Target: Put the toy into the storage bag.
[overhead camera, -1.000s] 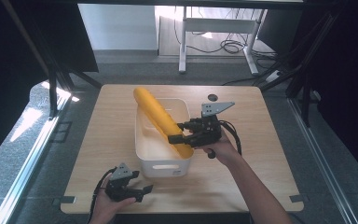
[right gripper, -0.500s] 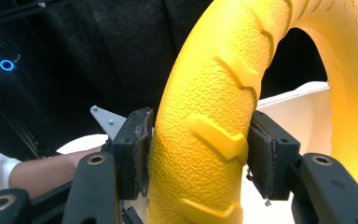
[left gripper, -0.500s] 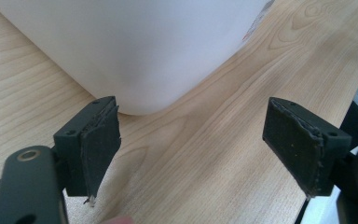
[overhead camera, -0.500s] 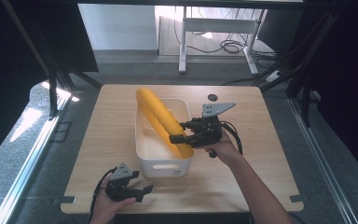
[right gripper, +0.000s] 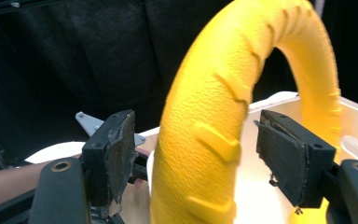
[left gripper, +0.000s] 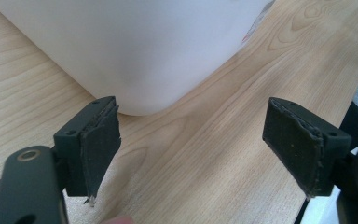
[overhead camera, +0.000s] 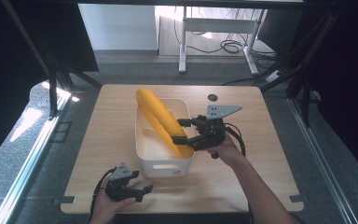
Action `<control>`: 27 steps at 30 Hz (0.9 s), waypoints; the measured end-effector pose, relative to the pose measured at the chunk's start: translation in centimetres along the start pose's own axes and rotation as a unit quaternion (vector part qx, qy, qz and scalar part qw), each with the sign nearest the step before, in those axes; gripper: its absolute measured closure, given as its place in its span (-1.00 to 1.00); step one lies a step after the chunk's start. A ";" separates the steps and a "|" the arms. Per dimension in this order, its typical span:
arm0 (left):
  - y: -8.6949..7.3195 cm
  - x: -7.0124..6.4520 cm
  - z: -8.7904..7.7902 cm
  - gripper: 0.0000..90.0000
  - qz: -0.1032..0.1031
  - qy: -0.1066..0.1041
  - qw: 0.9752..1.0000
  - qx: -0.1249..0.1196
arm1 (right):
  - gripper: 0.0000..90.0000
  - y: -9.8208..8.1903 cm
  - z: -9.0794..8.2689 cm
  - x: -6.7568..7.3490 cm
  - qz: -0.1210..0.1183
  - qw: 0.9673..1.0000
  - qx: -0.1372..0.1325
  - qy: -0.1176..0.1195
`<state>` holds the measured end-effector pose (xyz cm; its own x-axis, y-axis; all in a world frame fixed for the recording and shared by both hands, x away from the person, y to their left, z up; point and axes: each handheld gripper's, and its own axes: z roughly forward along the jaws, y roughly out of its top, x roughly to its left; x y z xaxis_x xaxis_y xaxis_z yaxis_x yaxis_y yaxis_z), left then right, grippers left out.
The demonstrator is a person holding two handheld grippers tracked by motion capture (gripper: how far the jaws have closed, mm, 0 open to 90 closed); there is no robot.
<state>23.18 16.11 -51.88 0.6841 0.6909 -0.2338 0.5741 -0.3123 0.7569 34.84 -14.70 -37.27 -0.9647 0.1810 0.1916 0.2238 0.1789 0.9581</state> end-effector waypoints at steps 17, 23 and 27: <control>0.0 0.0 -0.2 -0.57 0.000 0.003 1.000 -0.001 | -0.22 -3.1 -4.8 -0.8 0.017 0.998 -0.029 -0.059; 0.0 0.1 -0.3 -0.57 -0.001 0.004 1.000 -0.003 | -0.22 -5.3 -6.8 -1.2 0.024 0.993 -0.018 -0.111; 0.0 0.0 -0.3 -0.57 -0.002 0.005 1.000 -0.003 | -0.22 -6.8 -8.1 -1.5 0.030 0.988 -0.012 -0.148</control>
<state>23.10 16.33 -51.69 0.6781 0.6980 -0.2304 0.5735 -0.3063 0.7598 33.63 -23.99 -42.34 -0.8663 0.4658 0.1804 0.2721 0.1373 0.9524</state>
